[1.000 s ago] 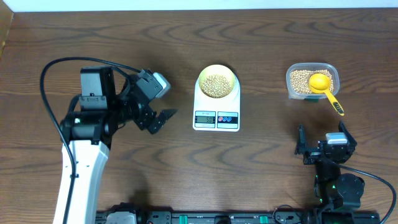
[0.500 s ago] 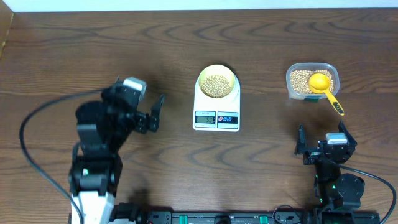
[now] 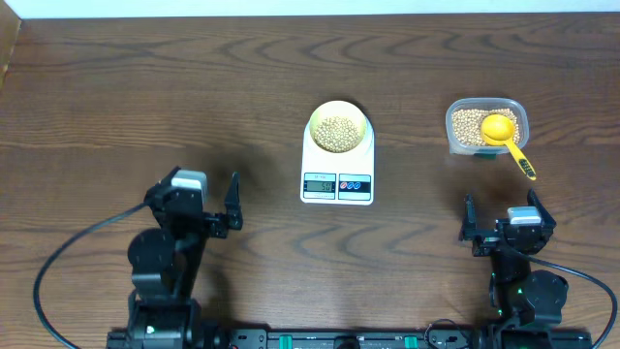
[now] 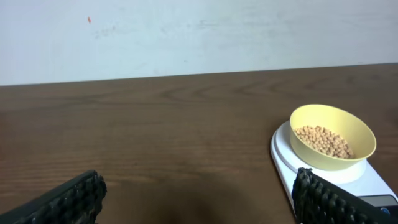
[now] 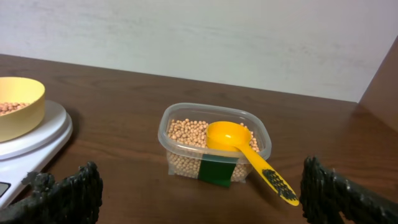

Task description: Scoop item into bowl and weigh 50g on scale

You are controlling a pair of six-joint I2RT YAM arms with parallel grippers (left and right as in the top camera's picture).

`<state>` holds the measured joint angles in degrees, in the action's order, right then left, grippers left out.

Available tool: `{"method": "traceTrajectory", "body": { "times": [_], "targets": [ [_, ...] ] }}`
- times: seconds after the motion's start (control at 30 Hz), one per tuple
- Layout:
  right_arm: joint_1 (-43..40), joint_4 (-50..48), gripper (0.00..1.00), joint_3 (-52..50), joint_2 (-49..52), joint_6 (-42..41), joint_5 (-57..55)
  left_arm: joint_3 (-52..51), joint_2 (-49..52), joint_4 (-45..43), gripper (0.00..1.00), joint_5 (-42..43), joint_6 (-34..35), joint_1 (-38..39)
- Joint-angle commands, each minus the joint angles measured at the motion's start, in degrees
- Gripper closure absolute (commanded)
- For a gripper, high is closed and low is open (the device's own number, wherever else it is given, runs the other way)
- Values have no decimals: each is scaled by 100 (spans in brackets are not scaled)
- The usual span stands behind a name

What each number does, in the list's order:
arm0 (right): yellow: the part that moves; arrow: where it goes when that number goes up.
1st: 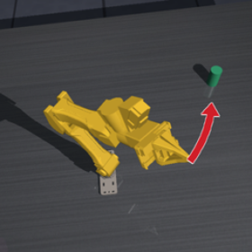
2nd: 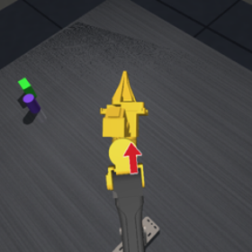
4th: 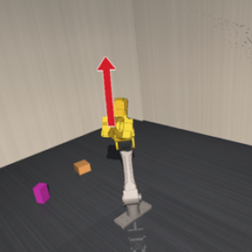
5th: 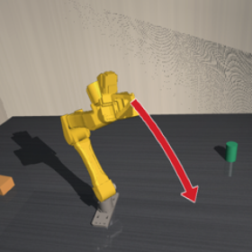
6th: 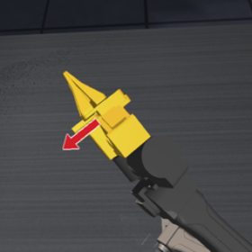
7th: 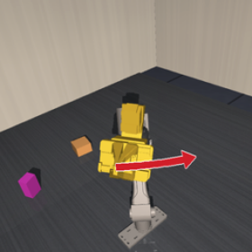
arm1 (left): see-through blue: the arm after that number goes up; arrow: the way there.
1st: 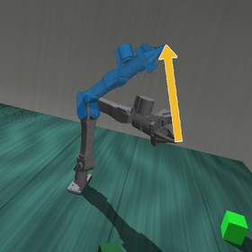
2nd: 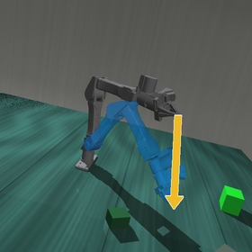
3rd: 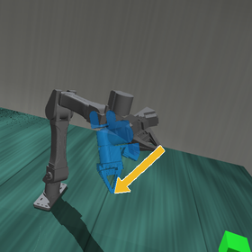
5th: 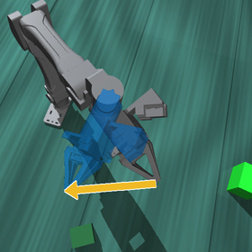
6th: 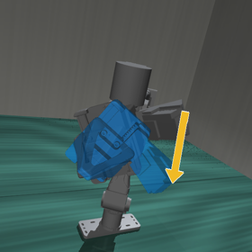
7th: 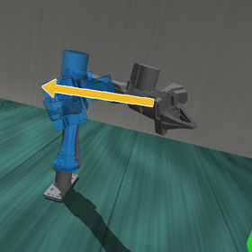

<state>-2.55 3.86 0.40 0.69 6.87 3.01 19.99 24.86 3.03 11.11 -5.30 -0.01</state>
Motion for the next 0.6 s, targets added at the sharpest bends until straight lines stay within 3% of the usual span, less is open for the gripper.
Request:
{"method": "traceTrajectory", "body": {
  "times": [0.0,0.57],
  "targets": [
    [39,22,1,-9,-42,-61,35,-391,-555,-103,2,-136,138,-31],
    [39,20,1,-9,-42,-61,35,-1617,-2465,-33,2,-179,136,-31]
  ]
}}
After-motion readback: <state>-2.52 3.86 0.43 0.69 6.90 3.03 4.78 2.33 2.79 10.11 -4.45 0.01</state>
